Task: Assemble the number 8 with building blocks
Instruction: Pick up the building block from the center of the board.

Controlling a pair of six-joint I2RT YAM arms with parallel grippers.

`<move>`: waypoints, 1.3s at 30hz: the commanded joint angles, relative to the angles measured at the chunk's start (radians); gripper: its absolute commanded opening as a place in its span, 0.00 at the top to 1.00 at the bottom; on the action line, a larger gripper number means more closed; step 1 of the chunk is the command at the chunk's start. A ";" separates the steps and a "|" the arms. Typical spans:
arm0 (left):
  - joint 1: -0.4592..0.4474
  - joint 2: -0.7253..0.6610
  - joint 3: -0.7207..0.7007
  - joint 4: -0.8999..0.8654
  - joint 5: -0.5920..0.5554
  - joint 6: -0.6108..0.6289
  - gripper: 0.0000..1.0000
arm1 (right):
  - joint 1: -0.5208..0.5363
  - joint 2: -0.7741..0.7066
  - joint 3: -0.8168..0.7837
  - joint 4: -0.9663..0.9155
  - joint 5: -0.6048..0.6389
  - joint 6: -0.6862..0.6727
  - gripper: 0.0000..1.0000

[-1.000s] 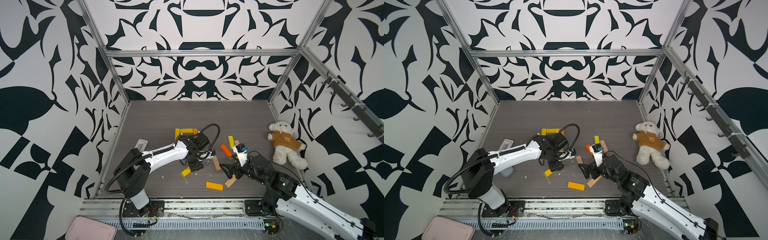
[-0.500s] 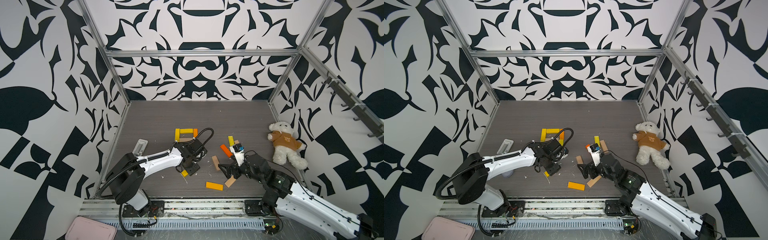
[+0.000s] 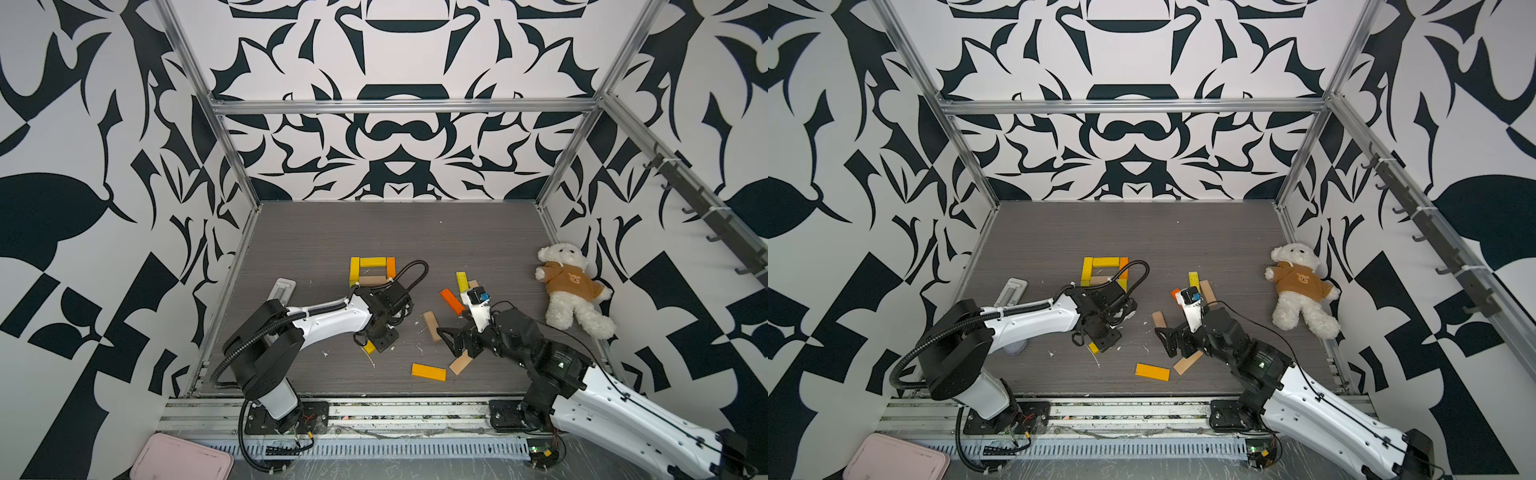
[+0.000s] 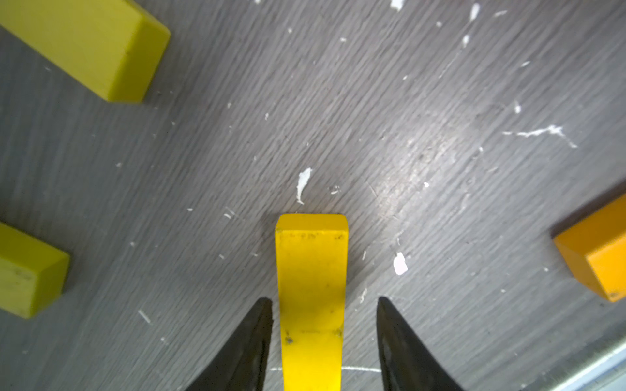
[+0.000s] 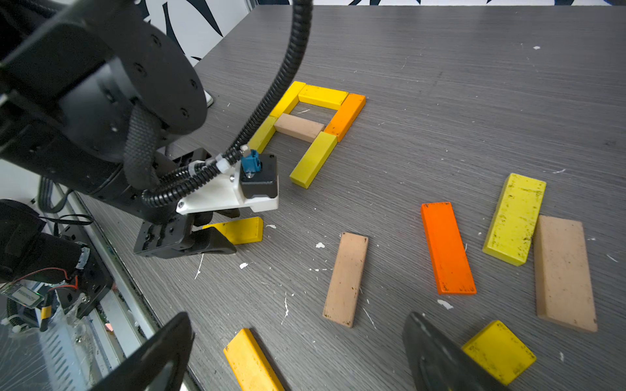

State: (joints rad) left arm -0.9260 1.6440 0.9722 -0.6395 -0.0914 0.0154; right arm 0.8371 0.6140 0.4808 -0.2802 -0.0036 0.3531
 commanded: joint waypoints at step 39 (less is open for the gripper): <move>0.161 -0.041 0.112 -0.101 0.091 0.524 0.77 | -0.002 -0.021 0.011 0.008 0.028 -0.007 0.01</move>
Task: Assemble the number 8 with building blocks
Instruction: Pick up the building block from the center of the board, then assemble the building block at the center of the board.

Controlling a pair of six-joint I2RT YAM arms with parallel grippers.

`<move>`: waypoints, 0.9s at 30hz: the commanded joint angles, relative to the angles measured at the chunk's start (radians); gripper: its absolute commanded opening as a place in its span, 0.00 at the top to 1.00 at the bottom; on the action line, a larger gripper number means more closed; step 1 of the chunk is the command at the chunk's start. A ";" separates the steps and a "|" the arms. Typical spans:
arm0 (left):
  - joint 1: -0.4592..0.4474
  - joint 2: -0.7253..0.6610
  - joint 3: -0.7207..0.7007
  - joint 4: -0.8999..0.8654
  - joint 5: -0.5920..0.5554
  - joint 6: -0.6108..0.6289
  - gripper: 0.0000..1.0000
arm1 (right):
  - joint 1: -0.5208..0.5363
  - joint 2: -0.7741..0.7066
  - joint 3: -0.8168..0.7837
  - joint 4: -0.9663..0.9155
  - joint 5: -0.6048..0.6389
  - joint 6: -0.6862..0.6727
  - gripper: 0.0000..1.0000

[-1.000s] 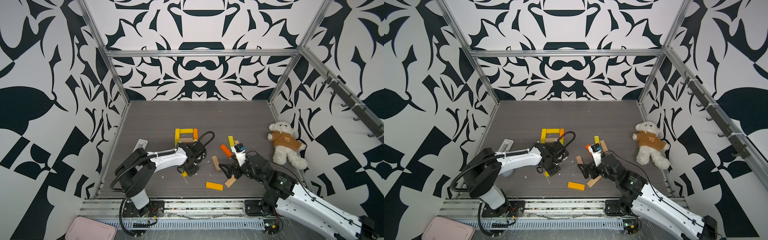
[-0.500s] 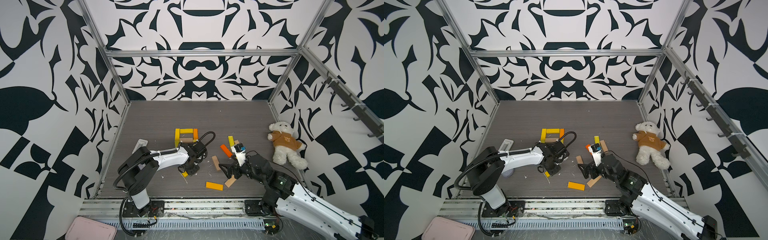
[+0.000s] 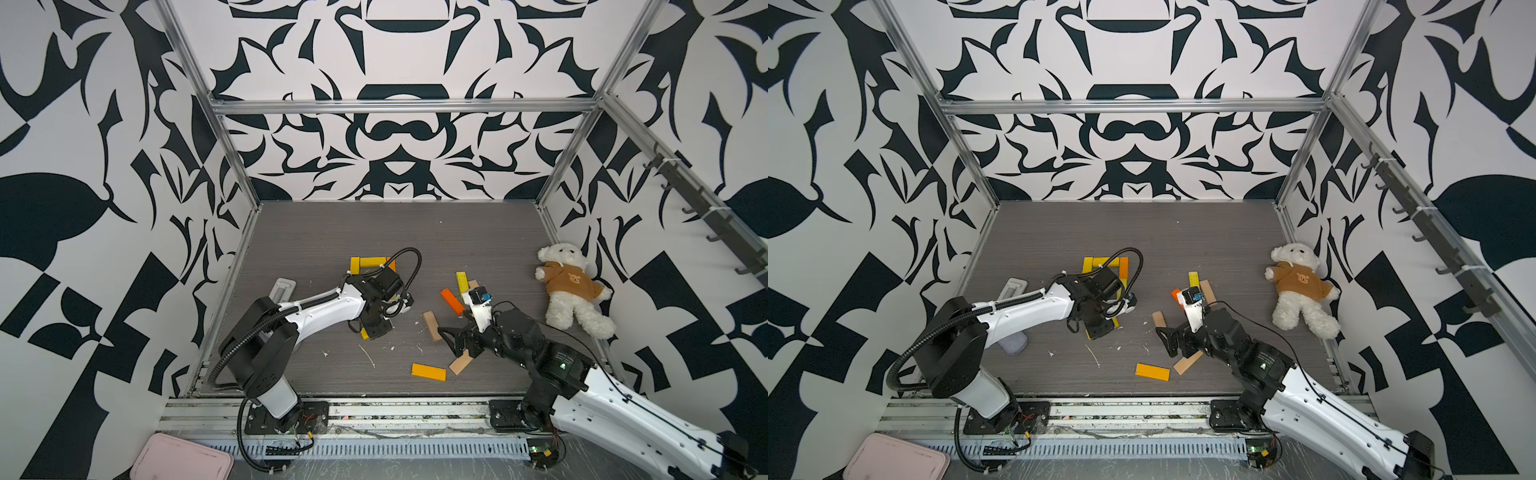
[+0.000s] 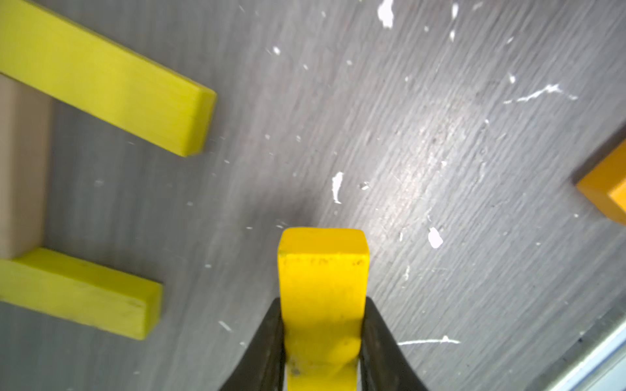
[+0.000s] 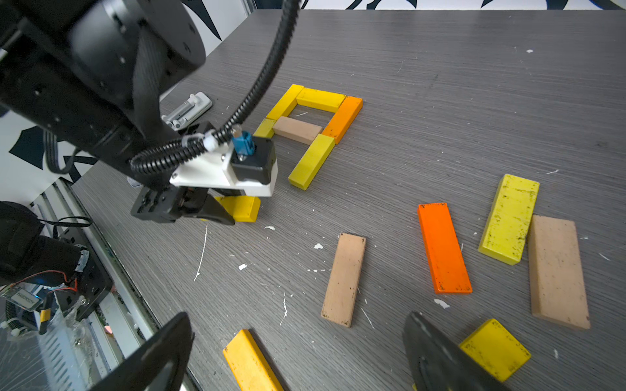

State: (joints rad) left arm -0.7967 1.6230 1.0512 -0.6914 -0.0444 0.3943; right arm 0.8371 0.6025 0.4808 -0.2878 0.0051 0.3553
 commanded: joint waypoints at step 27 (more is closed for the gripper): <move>0.176 0.129 0.112 0.152 0.150 0.469 0.74 | -0.002 0.015 0.011 0.016 0.022 -0.017 0.00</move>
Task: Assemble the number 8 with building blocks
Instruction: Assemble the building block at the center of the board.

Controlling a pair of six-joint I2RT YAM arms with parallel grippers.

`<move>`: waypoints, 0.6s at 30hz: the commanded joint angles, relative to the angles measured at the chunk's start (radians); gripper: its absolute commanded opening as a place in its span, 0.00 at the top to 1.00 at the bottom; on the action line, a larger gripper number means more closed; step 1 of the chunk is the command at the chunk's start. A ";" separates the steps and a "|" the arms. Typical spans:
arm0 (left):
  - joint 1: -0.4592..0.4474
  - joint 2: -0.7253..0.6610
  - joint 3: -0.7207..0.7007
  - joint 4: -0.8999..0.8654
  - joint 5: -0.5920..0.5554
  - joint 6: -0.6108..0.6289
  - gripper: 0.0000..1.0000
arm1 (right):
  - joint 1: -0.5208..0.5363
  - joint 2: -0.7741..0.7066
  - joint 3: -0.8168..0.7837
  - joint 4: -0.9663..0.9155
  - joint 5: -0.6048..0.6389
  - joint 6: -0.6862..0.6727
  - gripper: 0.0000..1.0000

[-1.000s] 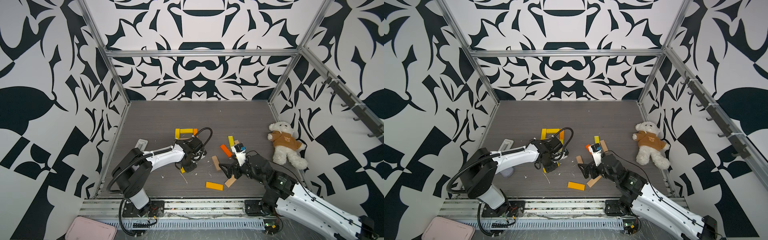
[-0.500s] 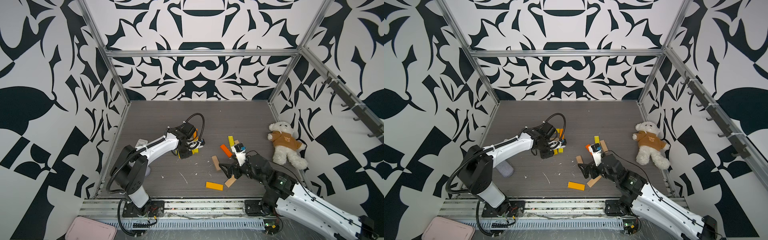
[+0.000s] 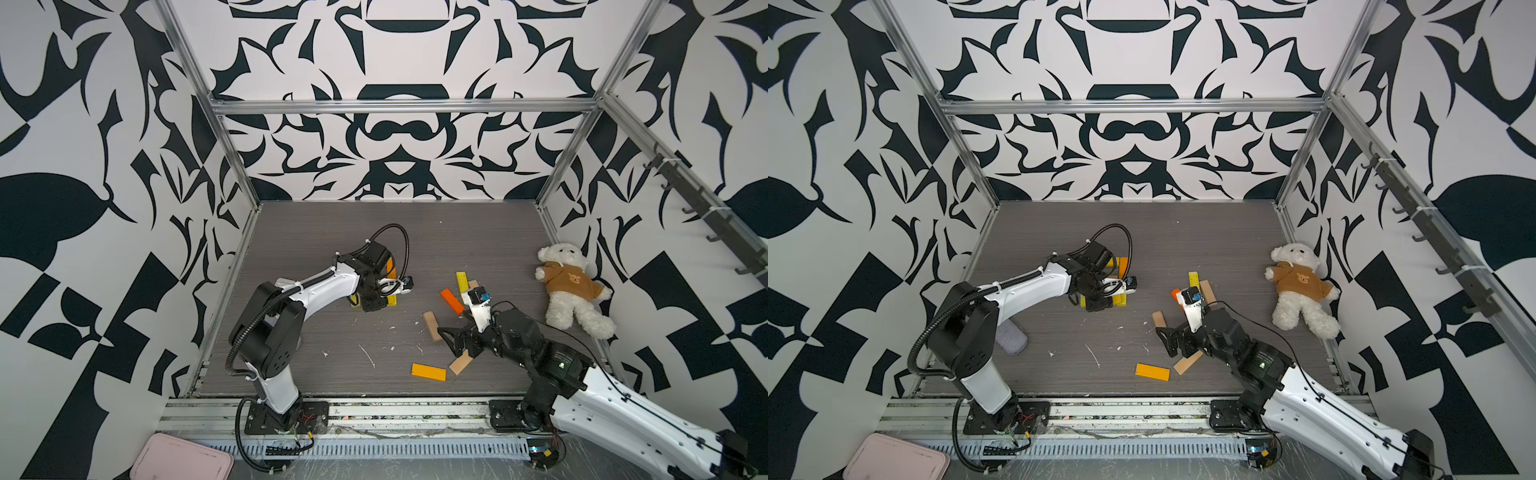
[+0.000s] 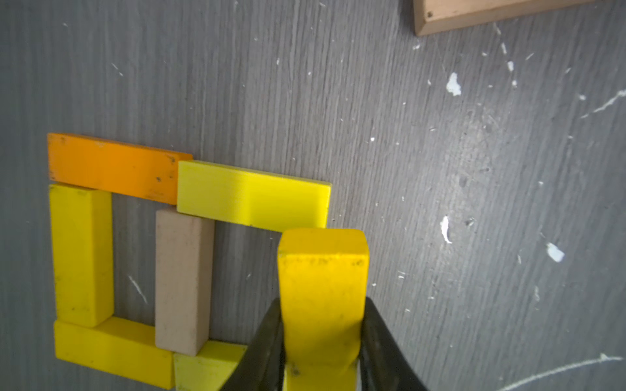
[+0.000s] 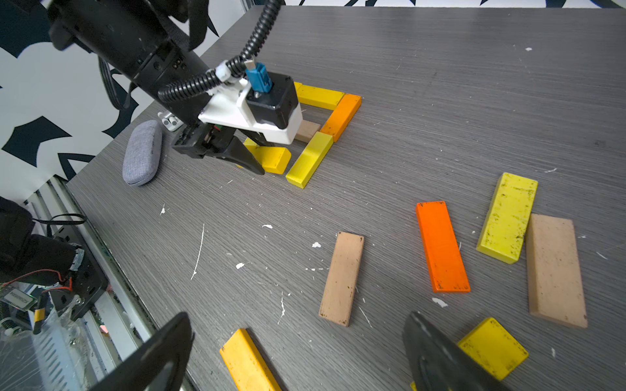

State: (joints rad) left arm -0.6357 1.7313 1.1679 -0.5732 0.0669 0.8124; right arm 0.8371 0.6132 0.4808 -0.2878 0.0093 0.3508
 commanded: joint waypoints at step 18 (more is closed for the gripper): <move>0.054 0.076 -0.030 0.087 0.060 0.090 0.72 | -0.002 0.030 0.019 0.016 0.017 -0.012 0.00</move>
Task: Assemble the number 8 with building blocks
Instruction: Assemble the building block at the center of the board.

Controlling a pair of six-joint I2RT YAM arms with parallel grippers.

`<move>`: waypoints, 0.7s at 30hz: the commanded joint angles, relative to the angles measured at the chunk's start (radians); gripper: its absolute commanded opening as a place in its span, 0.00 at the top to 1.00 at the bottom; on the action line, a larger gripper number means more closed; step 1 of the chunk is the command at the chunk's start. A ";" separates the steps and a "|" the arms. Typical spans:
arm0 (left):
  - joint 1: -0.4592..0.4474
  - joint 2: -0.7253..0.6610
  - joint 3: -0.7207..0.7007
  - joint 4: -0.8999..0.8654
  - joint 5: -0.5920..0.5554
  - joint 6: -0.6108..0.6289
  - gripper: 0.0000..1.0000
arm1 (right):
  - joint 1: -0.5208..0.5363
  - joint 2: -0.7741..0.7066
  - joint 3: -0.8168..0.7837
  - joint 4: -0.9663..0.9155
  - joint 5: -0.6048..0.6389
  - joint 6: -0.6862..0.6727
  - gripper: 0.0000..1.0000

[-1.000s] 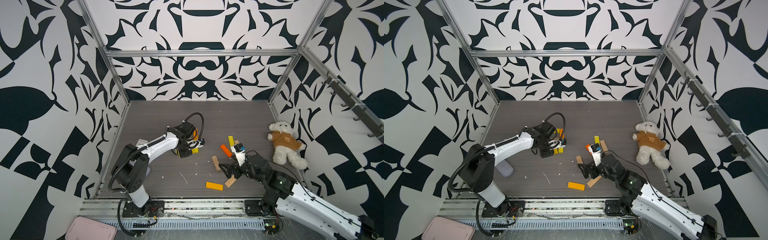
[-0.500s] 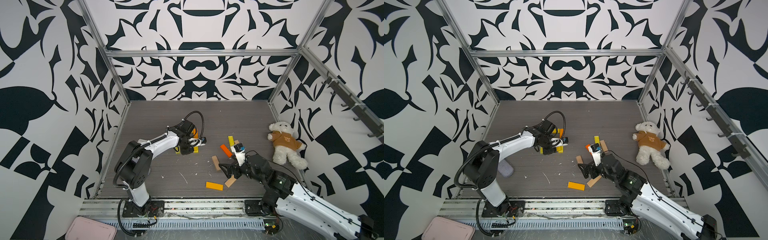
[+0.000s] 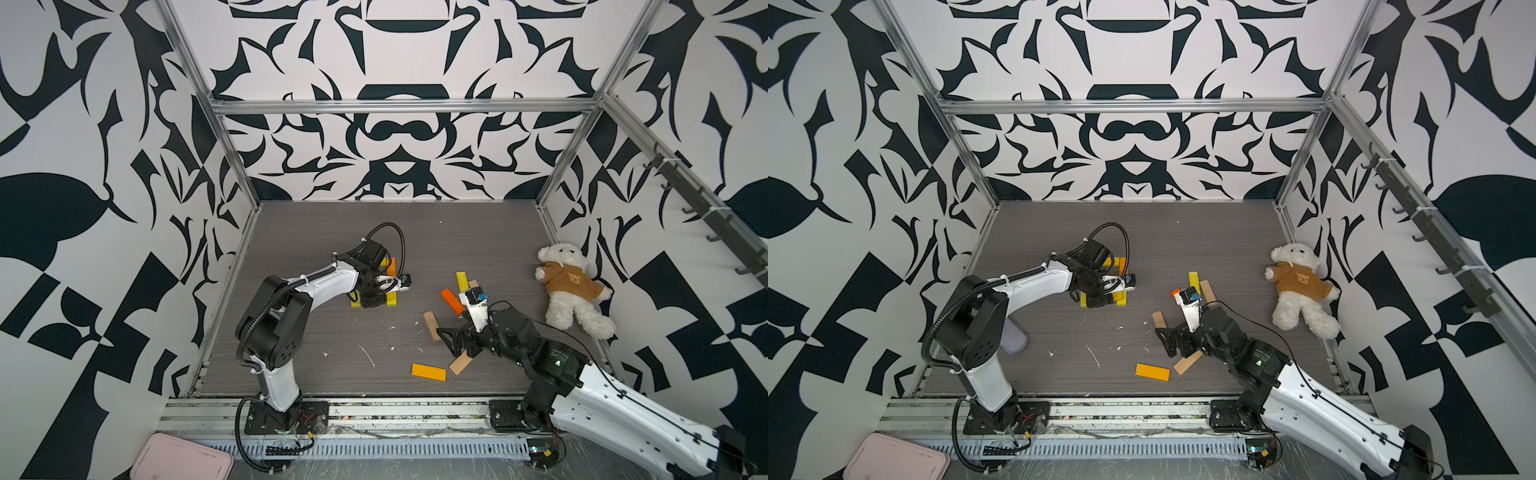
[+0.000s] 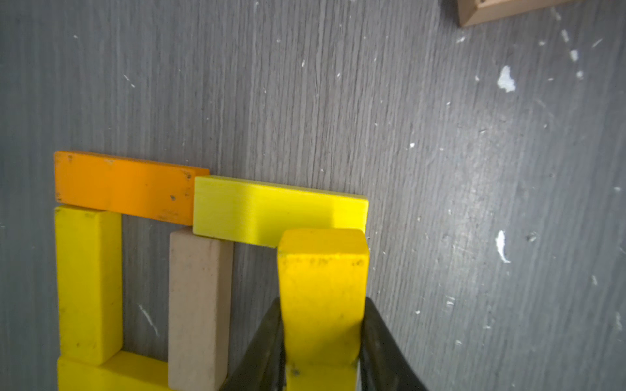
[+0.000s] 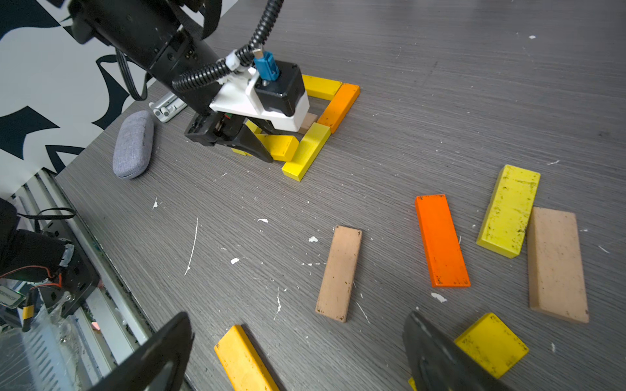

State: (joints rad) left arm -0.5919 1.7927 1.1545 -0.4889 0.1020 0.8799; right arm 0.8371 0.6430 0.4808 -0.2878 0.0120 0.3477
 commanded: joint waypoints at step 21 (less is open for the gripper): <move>0.033 0.034 -0.032 -0.006 -0.001 0.062 0.70 | -0.002 -0.011 0.007 0.019 0.013 -0.006 0.00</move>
State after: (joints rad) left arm -0.5674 1.8122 1.1343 -0.4786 0.0929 0.9173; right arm 0.8371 0.6422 0.4808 -0.2874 0.0120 0.3477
